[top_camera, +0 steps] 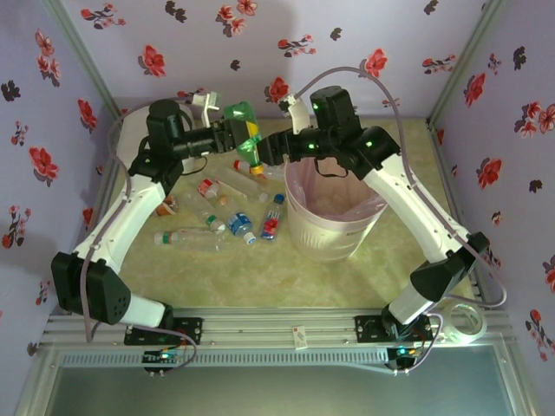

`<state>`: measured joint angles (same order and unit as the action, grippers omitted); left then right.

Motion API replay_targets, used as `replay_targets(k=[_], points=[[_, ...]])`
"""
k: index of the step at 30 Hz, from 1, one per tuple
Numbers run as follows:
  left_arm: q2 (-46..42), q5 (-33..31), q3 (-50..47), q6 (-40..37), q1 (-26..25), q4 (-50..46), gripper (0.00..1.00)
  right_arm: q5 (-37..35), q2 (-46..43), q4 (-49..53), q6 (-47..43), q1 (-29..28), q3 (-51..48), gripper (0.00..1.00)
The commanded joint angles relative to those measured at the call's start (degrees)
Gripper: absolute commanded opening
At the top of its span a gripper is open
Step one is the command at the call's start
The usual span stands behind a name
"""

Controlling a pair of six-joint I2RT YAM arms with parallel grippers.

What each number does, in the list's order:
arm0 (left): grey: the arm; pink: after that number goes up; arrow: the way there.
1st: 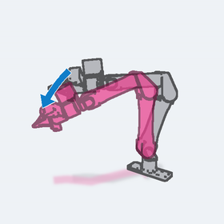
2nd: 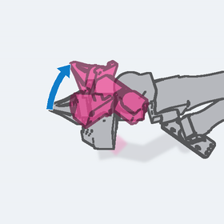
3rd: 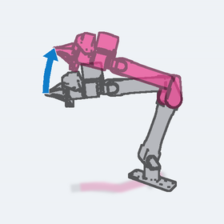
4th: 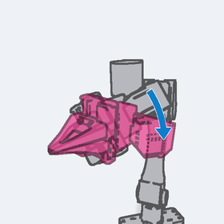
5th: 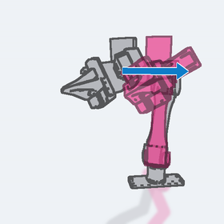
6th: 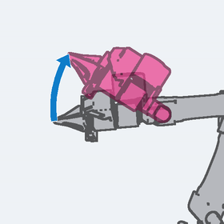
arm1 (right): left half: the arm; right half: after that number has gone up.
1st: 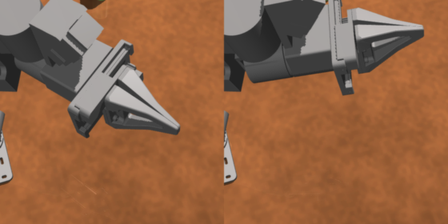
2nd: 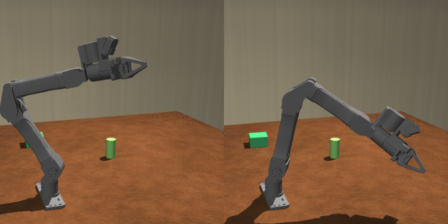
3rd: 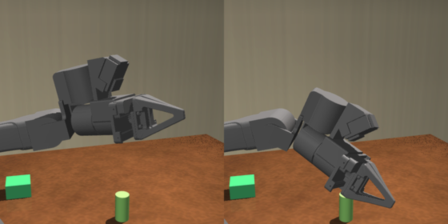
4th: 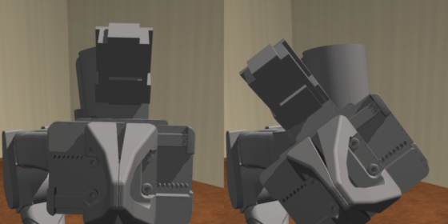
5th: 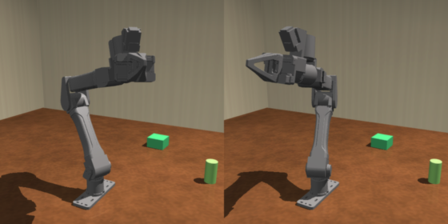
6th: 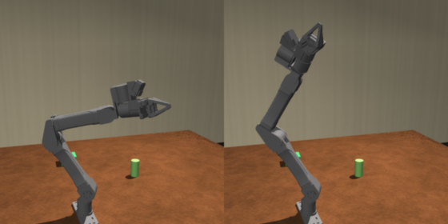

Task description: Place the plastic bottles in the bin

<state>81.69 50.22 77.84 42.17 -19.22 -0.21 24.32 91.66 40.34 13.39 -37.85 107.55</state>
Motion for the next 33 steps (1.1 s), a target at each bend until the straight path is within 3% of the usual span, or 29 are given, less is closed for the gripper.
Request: replay_targets(k=[1, 7, 14, 24, 33], points=[[0.2, 1.4, 2.2, -13.8, 0.1, -9.2, 0.00, 2.0, -2.7, -2.2, 1.6, 0.6, 1.8, 0.80], [0.6, 1.3, 4.2, -25.2, -2.5, -14.5, 0.00, 0.5, 0.3, -1.6, 3.9, 0.6, 5.3, 0.84], [0.2, 1.3, 5.0, -30.0, -4.9, -17.1, 0.00, 0.3, 4.5, -2.6, 5.9, 0.2, 8.5, 0.82], [1.4, 3.7, 5.5, -27.4, -6.6, -12.9, 0.00, 3.2, 6.7, -6.3, 8.7, -0.1, 7.9, 0.79], [1.4, 4.7, 4.7, -24.2, -7.0, -8.4, 0.00, 2.8, 6.1, -6.9, 8.6, -0.1, 6.4, 0.60]])
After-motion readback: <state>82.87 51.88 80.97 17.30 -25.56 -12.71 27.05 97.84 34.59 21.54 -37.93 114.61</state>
